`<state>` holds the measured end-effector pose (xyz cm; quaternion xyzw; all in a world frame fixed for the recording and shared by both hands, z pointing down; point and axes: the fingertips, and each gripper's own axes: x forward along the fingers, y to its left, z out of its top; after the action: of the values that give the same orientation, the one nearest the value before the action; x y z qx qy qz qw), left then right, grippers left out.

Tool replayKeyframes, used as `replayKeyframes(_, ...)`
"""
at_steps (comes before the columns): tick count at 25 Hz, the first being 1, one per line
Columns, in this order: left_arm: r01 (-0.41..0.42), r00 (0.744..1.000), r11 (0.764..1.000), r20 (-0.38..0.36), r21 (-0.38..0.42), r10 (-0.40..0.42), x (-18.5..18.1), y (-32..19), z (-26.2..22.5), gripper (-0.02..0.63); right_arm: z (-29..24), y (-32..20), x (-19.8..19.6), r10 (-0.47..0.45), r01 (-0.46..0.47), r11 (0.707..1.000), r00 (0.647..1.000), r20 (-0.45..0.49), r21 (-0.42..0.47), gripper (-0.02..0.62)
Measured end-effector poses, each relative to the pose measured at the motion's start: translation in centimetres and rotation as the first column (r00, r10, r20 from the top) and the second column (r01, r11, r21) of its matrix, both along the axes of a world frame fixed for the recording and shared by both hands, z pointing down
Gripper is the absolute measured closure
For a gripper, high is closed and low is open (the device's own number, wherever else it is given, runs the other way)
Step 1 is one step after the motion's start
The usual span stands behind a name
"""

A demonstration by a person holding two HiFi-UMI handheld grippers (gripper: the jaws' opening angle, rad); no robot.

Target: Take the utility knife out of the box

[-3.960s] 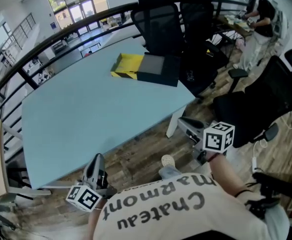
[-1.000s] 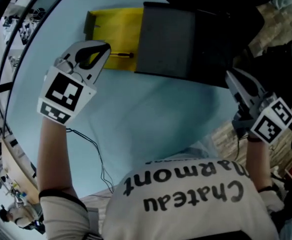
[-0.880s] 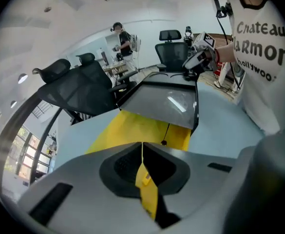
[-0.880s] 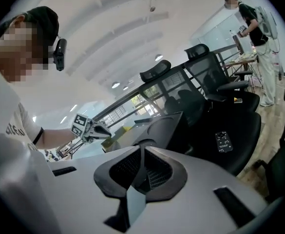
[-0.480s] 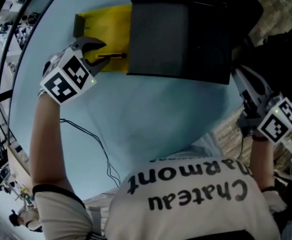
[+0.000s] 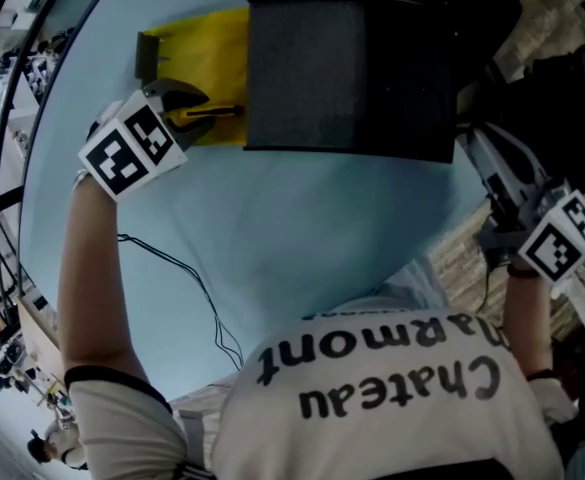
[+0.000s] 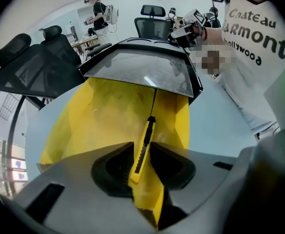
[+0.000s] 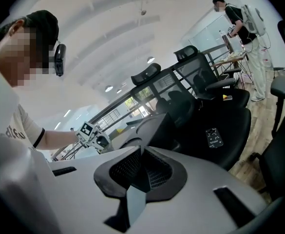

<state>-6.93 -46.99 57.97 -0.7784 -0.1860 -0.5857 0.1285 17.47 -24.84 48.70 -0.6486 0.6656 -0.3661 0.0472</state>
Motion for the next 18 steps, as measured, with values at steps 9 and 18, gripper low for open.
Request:
replayKeyframes(9, -0.002, 1.0, 1.0, 0.026, -0.006, 0.002, -0.3, 0.5, -0.1, 0.518, -1.0, 0.4, -0.2, 0.0, 0.0, 1.0, 1.0, -0.009, 0.013, 0.548)
replayKeyframes(18, 0.09, 0.996, 0.995, -0.019, 0.044, -0.09, 0.1, -0.2, -0.1, 0.541, -2.7, 2.1, 0.2, 0.01, -0.009, 0.999, 1.0, -0.025, 0.04, 0.548)
